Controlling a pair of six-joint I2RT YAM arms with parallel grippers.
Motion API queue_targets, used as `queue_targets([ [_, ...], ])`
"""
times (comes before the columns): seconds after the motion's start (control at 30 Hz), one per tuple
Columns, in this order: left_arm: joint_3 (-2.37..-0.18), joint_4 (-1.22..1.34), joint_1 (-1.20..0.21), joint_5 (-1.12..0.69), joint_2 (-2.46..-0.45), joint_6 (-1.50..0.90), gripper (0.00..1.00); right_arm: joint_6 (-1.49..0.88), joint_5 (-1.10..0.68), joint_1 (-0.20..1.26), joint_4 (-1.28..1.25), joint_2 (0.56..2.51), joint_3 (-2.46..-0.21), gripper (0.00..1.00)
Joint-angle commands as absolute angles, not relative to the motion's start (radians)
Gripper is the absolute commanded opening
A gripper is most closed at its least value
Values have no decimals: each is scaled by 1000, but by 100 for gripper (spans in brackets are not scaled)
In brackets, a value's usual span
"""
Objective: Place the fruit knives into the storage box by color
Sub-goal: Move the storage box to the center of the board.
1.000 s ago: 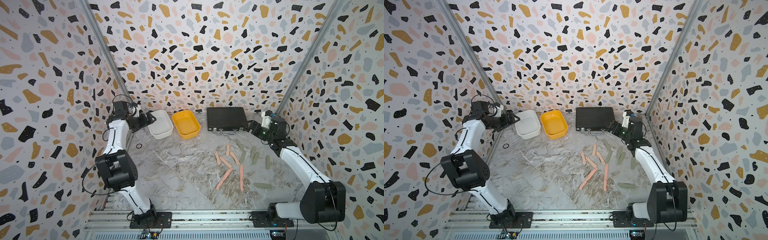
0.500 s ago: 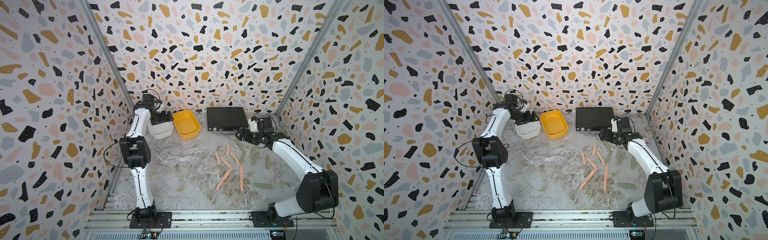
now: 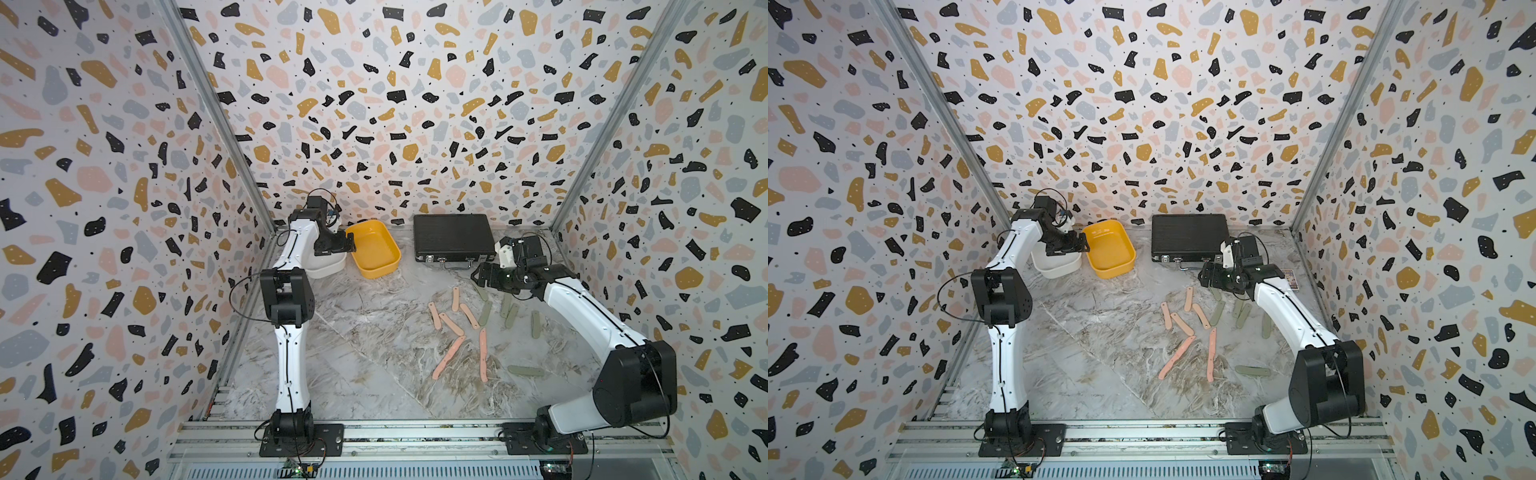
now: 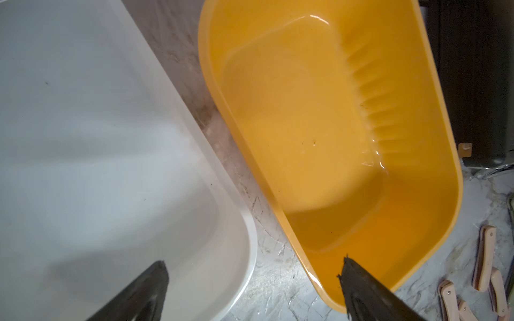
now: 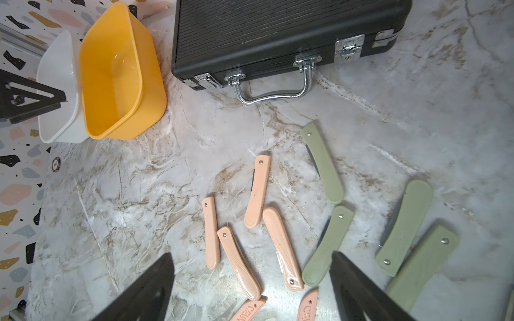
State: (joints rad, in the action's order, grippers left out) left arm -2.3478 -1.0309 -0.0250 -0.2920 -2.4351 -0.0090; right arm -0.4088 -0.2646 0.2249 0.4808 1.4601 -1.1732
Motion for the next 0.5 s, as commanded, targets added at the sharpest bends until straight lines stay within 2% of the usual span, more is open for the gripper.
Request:
queue_targets([
  [0.0,-2397,-1050,-46,-265,-2465,18,97,-391,-253,230,509,1417,-1174,90],
  [0.27,-2438,-1074,-71,-241,-2525,31,97,-380,-240,230,515,1415,-1166,90],
  [0.47,-2368,-1060,-82,-248,-2501,34,97,-376,-242,230,512,1423,-1162,91],
])
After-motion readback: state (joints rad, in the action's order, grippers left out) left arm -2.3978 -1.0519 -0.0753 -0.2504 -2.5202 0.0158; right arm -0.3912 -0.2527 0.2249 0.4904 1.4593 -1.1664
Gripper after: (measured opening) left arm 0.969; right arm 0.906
